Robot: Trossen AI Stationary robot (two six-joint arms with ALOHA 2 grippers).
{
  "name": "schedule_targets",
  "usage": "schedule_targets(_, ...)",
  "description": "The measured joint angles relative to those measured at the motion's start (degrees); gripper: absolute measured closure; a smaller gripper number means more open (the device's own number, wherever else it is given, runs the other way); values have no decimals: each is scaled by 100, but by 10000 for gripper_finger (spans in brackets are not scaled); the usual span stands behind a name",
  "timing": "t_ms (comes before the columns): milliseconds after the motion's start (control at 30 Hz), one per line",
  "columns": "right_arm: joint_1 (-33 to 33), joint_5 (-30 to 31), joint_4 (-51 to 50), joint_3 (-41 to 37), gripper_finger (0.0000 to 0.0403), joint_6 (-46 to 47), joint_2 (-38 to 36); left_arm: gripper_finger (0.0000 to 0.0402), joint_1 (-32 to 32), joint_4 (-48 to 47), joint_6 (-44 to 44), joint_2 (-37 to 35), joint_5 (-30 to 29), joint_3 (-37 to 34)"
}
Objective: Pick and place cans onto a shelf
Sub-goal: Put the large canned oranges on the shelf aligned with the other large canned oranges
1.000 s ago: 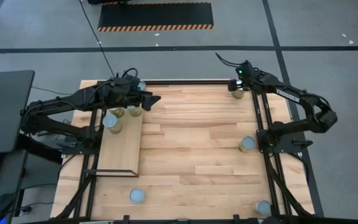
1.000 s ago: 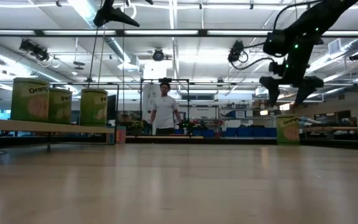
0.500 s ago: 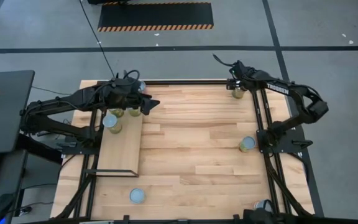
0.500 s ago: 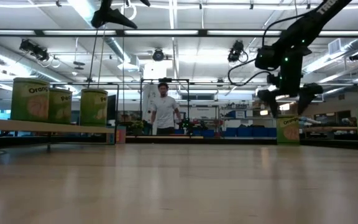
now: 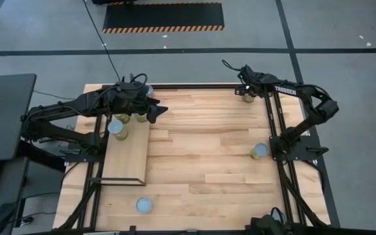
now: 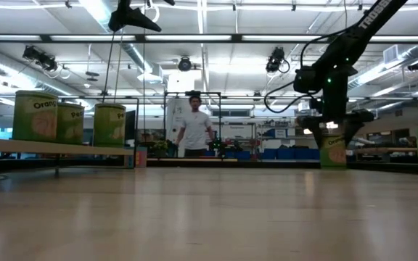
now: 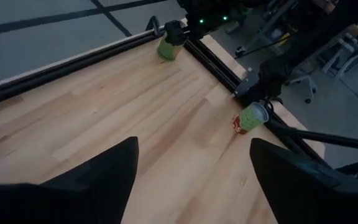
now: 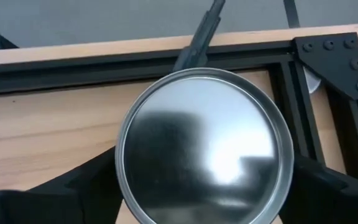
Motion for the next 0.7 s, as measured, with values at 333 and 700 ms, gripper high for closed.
schedule_targets(333,1217,-50,325,-2,91,-1027,-426,94,221,-437,539,-479,117,0)
schedule_targets(700,3897,-469,462,1121,91,-1453,-45,95,363,-570,1291,-763,697,2)
